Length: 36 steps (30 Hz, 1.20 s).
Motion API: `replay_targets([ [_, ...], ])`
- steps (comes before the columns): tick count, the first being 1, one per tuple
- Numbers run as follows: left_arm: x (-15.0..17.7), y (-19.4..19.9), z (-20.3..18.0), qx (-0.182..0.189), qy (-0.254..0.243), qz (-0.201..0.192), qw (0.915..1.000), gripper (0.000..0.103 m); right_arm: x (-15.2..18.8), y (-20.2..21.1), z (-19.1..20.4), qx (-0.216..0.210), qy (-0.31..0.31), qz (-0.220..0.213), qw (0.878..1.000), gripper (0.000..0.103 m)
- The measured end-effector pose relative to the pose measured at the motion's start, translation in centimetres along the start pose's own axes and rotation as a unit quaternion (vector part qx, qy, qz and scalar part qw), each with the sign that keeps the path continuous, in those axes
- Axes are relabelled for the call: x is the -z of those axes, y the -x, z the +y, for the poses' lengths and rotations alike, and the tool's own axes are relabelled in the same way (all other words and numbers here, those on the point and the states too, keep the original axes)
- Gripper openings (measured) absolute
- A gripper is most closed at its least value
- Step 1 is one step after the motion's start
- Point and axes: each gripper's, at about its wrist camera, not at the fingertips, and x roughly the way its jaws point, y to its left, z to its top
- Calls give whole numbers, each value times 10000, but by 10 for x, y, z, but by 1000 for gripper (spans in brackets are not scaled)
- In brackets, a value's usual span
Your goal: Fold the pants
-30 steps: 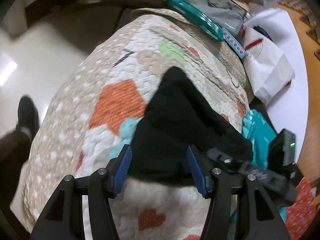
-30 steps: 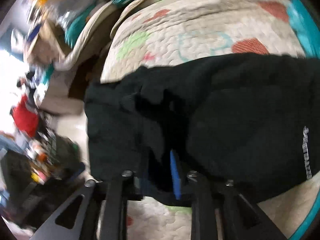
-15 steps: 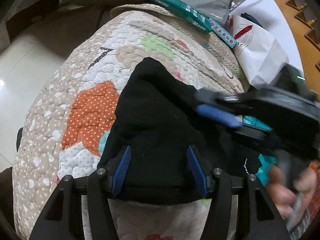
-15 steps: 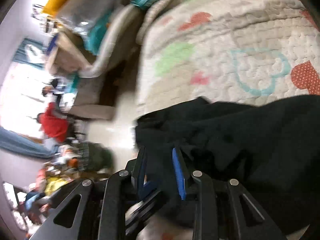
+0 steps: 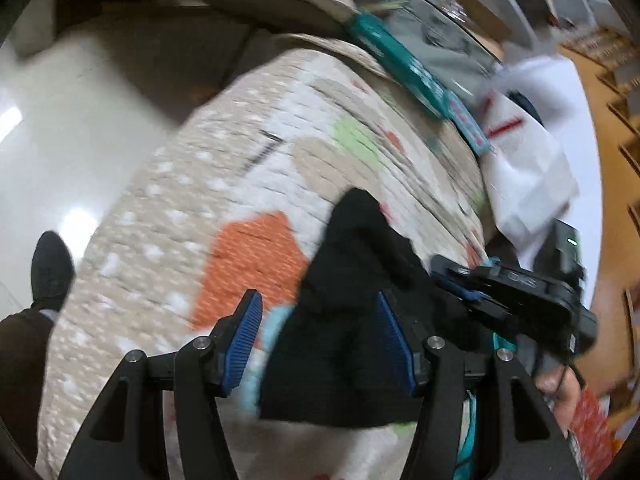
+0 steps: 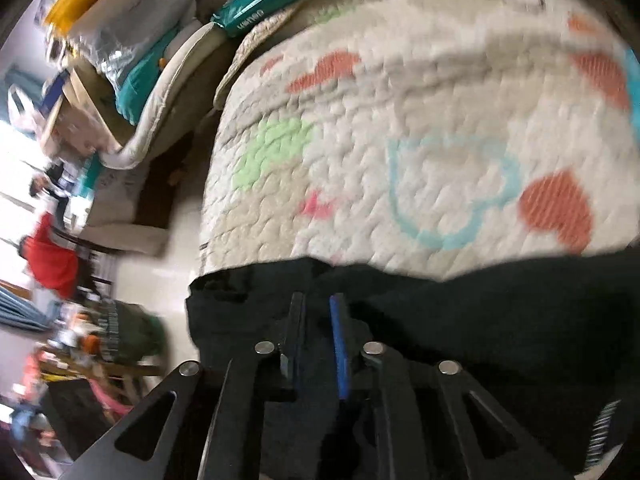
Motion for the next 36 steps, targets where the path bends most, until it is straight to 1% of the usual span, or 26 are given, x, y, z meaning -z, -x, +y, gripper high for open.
replay_targets([
  [1, -1, -1, 4, 56, 134, 39, 9999, 58, -2, 2, 6, -17, 139, -22, 9999, 43],
  [2, -1, -3, 7, 118, 242, 101, 9996, 58, -5, 4, 11, -63, 258, -19, 9996, 53],
  [3, -1, -6, 9, 159, 299, 165, 9993, 58, -7, 5, 19, -116, 393, -3, 9992, 58],
  [5, 3, -13, 7, 168, 283, 288, 9990, 58, -11, 1, 37, -159, 728, 67, 9972, 60],
  [7, 7, -19, 1, 149, 141, 374, 9991, 58, -15, -12, 62, 25, 1194, 188, 9927, 60],
  [9, 11, -24, -5, 145, -6, 453, 9989, 58, -13, -26, 83, 233, 1721, 325, 9843, 60],
  [11, 15, -28, -11, 42, -184, 470, 9987, 59, -8, -46, 105, 463, 2278, 573, 9709, 60],
  [12, 16, -28, -13, -6, -253, 446, 9987, 61, -4, -50, 110, 525, 2432, 632, 9665, 60],
  [14, 19, -29, -17, -104, -329, 419, 9985, 61, 3, -67, 124, 735, 2864, 715, 9526, 60],
  [15, 20, -29, -17, -144, -353, 420, 9984, 58, 7, -75, 130, 807, 3027, 781, 9464, 50],
  [16, 21, -30, -19, -278, -420, 418, 9979, 51, 10, -79, 134, 814, 3126, 893, 9422, 31],
  [17, 22, -31, -22, -514, -566, 431, 9961, 31, 14, -84, 137, 809, 3196, 1059, 9381, 6],
  [18, 23, -32, -24, -633, -681, 465, 9946, 22, 19, -85, 141, 915, 3340, 1007, 9327, 6],
  [19, 23, -31, -24, -635, -670, 468, 9946, 21, 22, -85, 144, 967, 3456, 995, 9281, 6],
  [20, 23, -30, -24, -637, -645, 467, 9948, 18, 24, -84, 145, 972, 3451, 985, 9283, 5],
  [21, 23, -29, -23, -629, -602, 479, 9950, 18, 23, -83, 146, 956, 3390, 959, 9310, 5],
  [25, 18, -27, -14, -537, -310, 540, 9966, 16, 17, -76, 154, 826, 3179, 798, 9412, 4],
  [28, 13, -21, -8, -584, -202, 464, 9970, 14, 17, -80, 170, 742, 3228, 780, 9403, 4],
  [31, 10, -18, -1, -561, -72, 467, 9973, 14, 16, -86, 179, 790, 3250, 786, 9391, 4],
  [34, 12, -18, 0, -482, -39, 506, 9975, 14, 13, -90, 166, 897, 3104, 825, 9428, 5],
  [36, 16, -15, -3, -462, -69, 534, 9975, 15, 11, -89, 145, 1008, 2860, 845, 9491, 5],
])
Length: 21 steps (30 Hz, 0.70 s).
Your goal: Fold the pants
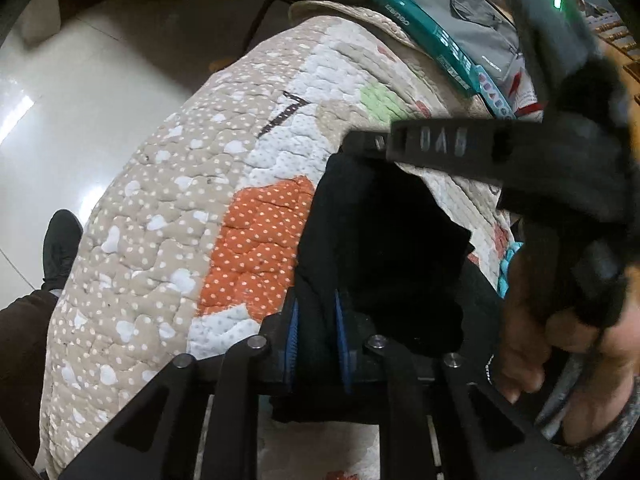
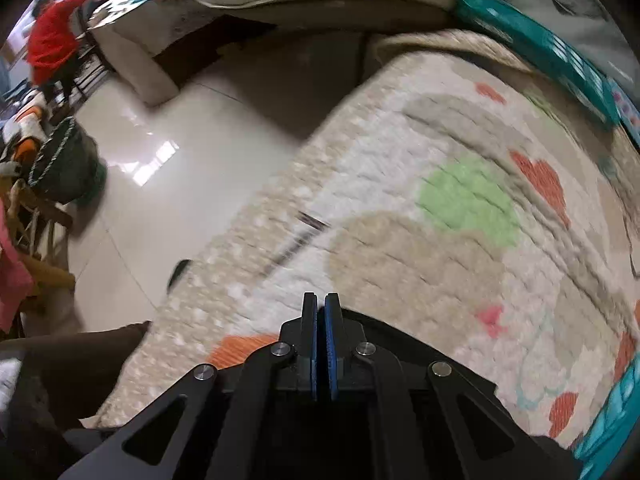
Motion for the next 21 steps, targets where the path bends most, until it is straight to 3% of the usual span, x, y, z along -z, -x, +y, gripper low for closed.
replay_targets([
  [2, 2, -2, -1, -2, -28, 75, 10000, 23, 9, -1, -23, 299, -370, 61, 9988, 10],
  [3, 4, -6, -4, -19, -71, 152, 9999, 32, 12, -2, -31, 380, -498, 140, 9979, 19],
  [4, 6, -8, -8, -54, -170, 186, 9997, 34, 18, -1, -46, 345, -780, 227, 9961, 25],
  [5, 9, -7, -13, -118, -285, 147, 9994, 39, 24, 5, -62, 187, -1139, 154, 9932, 34],
  [8, 14, -5, -25, -252, -636, 136, 9976, 50, 51, 39, -101, -234, -2033, -381, 9781, 39],
  [12, 11, 5, -21, -33, -369, -26, 9993, 52, 96, 77, -115, -244, -2172, -808, 9725, 60],
  [18, 2, 10, -9, 80, 8, -194, 9998, 55, 146, 55, -92, -453, -2203, -552, 9728, 61],
  [19, 2, 8, -7, 70, 49, -189, 9998, 55, 148, 48, -88, -514, -2209, -504, 9726, 56],
  [20, 2, 8, -6, 70, 78, -184, 9998, 55, 150, 43, -84, -538, -2212, -488, 9725, 44],
  [21, 2, 8, -4, 64, 104, -184, 9998, 55, 151, 40, -79, -482, -2209, -523, 9727, 38],
])
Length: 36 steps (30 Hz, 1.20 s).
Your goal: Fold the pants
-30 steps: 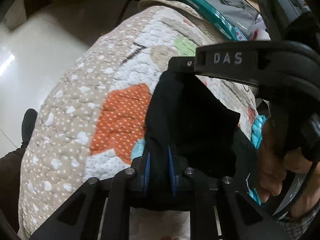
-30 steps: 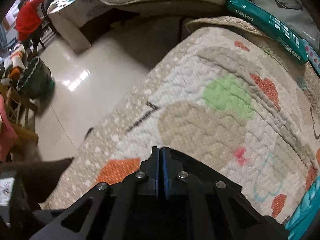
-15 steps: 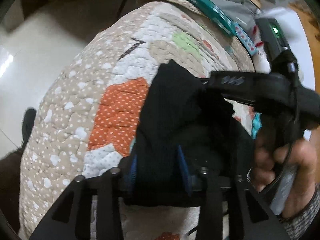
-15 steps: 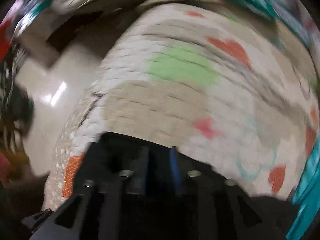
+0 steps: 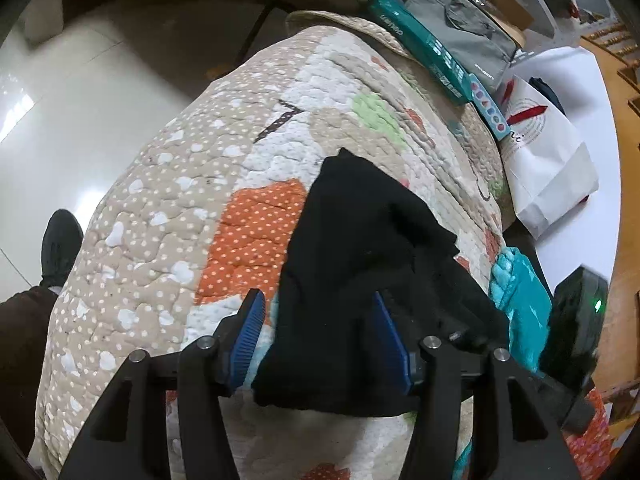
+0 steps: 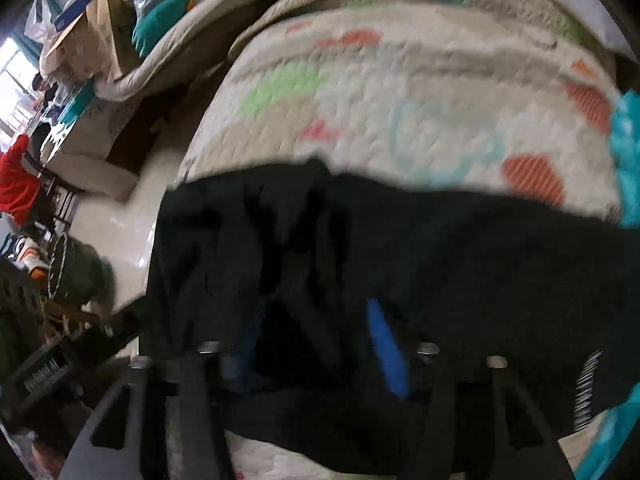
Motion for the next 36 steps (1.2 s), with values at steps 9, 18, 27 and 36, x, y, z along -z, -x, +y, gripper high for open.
replay_targets([
  [9, 0, 4, 7, -2, 124, -63, 9999, 55, 9, 13, -22, 80, -472, -53, 9988, 8],
  [18, 2, 0, 1, -93, -12, -4, 10000, 55, 8, 38, 3, 280, -167, -724, 9968, 42],
  [27, 0, 5, 2, -379, -171, -239, 9988, 55, 25, 5, 1, 558, 3, -571, 9968, 62],
  [36, 11, 12, -16, -440, -798, -431, 9949, 55, 54, 77, -58, 409, -1133, -1095, 9867, 65],
])
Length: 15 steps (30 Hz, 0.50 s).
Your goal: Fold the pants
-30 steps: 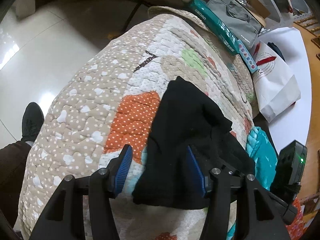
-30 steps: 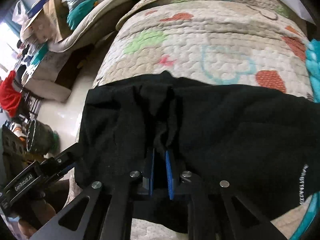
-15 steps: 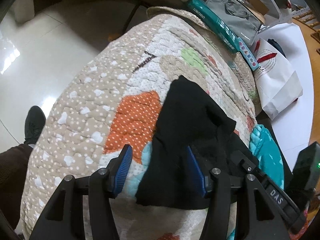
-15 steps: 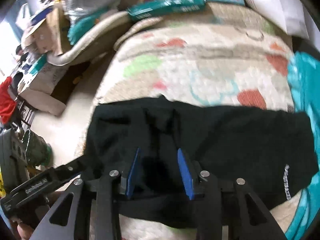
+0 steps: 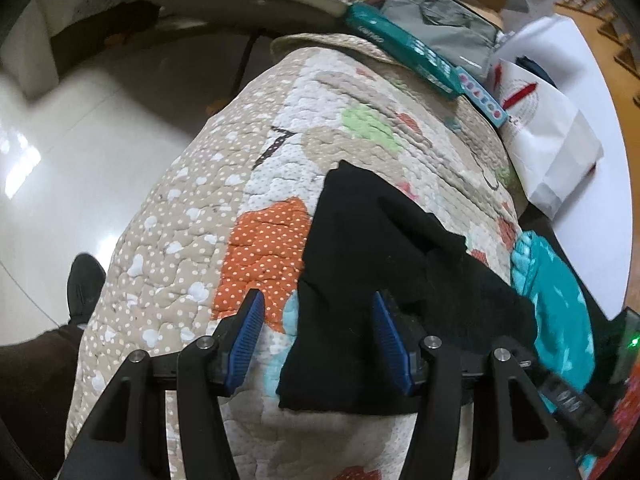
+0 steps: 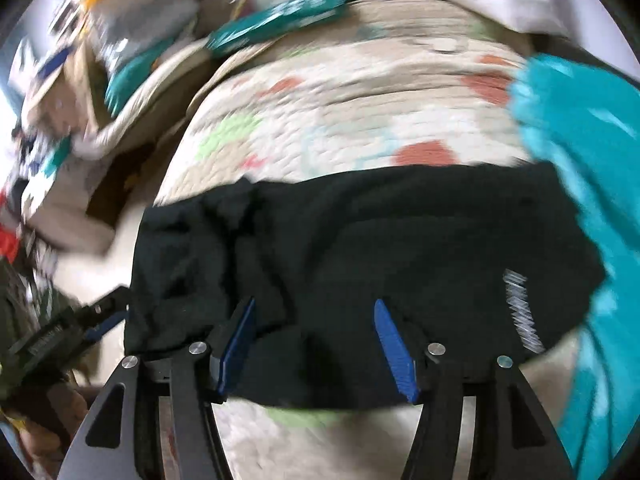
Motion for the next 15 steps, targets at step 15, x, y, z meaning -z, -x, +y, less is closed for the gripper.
replay_targets([
  [15, -2, 25, -136, 489, -2052, 230, 9772, 61, 46, 27, -117, -396, -2547, 99, 9662, 65],
])
